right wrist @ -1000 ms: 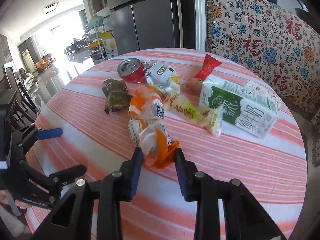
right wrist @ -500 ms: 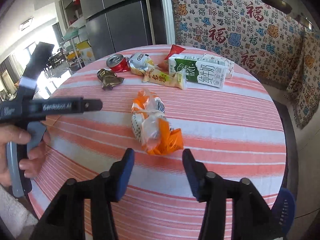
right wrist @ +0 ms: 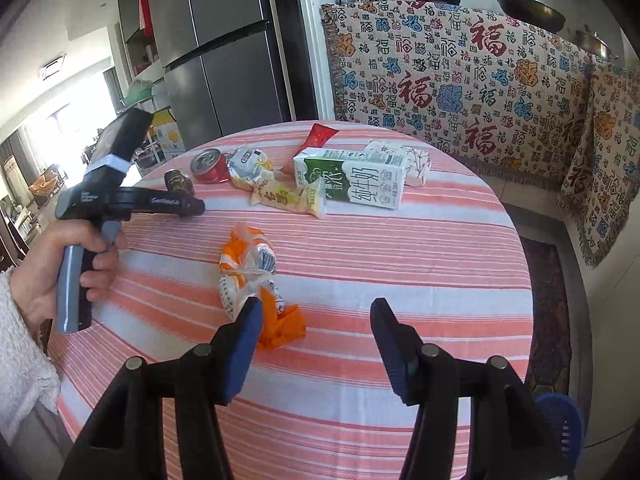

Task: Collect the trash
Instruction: 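Grasp the gold foil wrapper with the left gripper while the right gripper grasps the orange-white snack bag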

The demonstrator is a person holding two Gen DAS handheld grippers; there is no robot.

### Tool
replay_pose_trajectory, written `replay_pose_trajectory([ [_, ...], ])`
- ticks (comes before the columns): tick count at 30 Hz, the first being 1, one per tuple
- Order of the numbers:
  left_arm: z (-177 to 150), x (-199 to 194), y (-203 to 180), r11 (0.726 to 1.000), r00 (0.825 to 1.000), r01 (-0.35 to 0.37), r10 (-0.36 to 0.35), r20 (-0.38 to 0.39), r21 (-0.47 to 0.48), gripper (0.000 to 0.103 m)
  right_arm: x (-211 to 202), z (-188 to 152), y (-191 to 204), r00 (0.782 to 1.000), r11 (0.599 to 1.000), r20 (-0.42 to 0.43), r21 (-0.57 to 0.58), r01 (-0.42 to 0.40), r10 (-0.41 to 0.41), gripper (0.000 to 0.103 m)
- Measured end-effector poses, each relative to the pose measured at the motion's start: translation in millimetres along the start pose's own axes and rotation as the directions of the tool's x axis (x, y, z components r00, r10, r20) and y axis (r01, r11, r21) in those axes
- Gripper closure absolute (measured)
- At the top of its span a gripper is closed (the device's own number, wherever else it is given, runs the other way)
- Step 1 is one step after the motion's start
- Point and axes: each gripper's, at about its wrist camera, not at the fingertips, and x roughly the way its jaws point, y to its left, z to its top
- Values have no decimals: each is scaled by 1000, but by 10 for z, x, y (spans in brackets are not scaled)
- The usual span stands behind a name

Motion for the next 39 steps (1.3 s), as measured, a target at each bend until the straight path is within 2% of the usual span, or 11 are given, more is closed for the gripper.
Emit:
replay_pose_trajectory([
  [3,-167,-139,-146,967,987,151,-137,-84,203,63,3,59,-90,999,999,-23,17,-49,49,46],
  [6,-378,-252,-276,928,980,194,-167,-111,318,57,39,101,21,990,991,-54,-34,-130,128,42],
  [8,-442,-267,-297,936,981,187,-163,-102,299,38,121,95,183,983,981,-88,-99,-167,159,41],
  [14,-475,-315,-146,985,986,164,-163,-27,51,13,399,37,432,982,986,-162,-114,-117,98,47],
  [18,-539,-221,-165,999,999,33,-33,-21,-11,18,354,-10,515,974,986,-185,-78,-150,133,47],
  [20,-566,-217,-153,999,999,-37,37,4,-7,33,349,-22,535,975,986,-189,-89,-139,120,47],
  [23,-555,-232,-124,1000,1000,-11,11,23,10,58,346,-40,487,970,988,-205,-61,-142,127,54],
  [25,-545,-230,-124,999,1000,10,-12,25,48,61,355,-50,503,973,988,-204,-81,-128,110,62],
  [31,-619,-311,-297,961,989,148,-147,-21,234,58,249,7,393,993,997,-106,-49,55,-60,64],
  [34,-668,-352,-320,958,997,80,-81,-5,277,47,308,1,355,985,999,-166,-17,-50,47,60],
  [39,-687,-458,-105,981,997,81,-83,6,176,32,273,-4,396,967,985,-185,23,-173,174,41],
])
